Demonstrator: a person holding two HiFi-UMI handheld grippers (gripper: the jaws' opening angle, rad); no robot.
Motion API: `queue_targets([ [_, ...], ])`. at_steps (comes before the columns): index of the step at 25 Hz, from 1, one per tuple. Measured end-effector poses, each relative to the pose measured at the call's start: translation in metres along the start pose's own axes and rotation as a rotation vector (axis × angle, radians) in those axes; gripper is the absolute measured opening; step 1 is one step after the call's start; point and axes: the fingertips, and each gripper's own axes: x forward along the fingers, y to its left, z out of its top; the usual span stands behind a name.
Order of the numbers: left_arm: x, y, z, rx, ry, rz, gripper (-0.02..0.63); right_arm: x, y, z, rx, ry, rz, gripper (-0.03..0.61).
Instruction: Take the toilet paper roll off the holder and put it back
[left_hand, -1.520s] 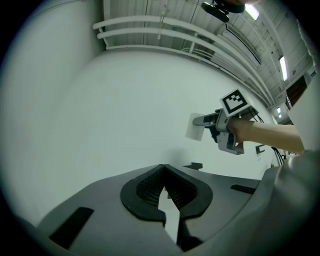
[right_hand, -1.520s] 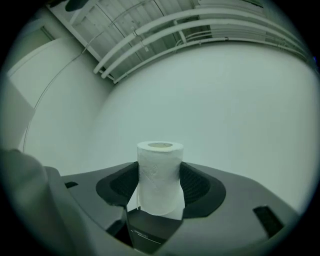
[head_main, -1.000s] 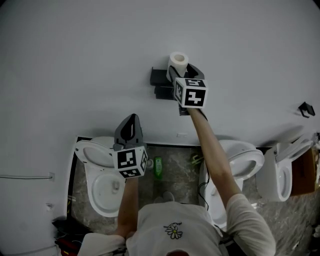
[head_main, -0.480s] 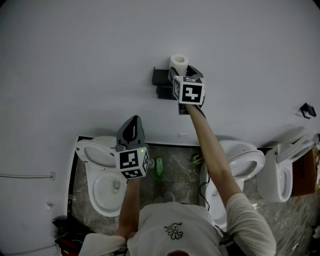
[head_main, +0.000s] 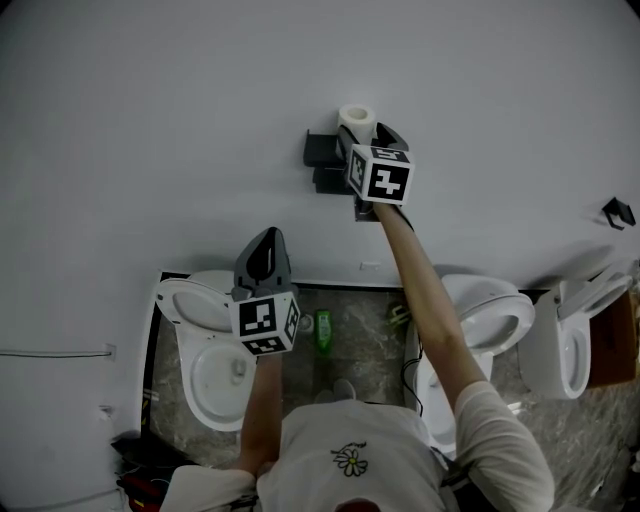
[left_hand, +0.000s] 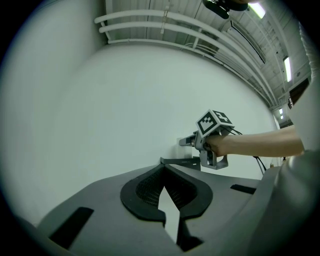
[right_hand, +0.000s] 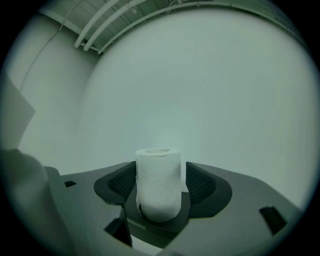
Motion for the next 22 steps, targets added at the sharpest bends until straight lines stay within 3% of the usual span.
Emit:
queue_targets([
  [6, -0.001, -0.002, 0.003, 0.012, -0.004, -0.009, 0.017, -0.014, 0.002, 0.038, -0.03, -0.083, 0.024, 0.276],
  [14, 0.001, -0.01, 0.015, 0.015, -0.034, -0.04, 0.017, -0.085, -0.002, 0.108, -0.163, -0.31, -0.031, 0.273],
  [15, 0.0, -0.012, 0.018, 0.014, -0.042, -0.045, 0.017, -0.1, -0.004, 0.114, -0.18, -0.347, -0.054, 0.258],
  [19, -0.002, -0.021, 0.029, 0.011, -0.072, -0.071, 0.018, -0.162, -0.016, 0.12, -0.198, -0.486, -0.149, 0.057],
  [22, -0.006, -0.027, 0.039, 0.01, -0.102, -0.083, 0.017, -0.196, -0.02, 0.105, -0.184, -0.516, -0.173, 0.018],
])
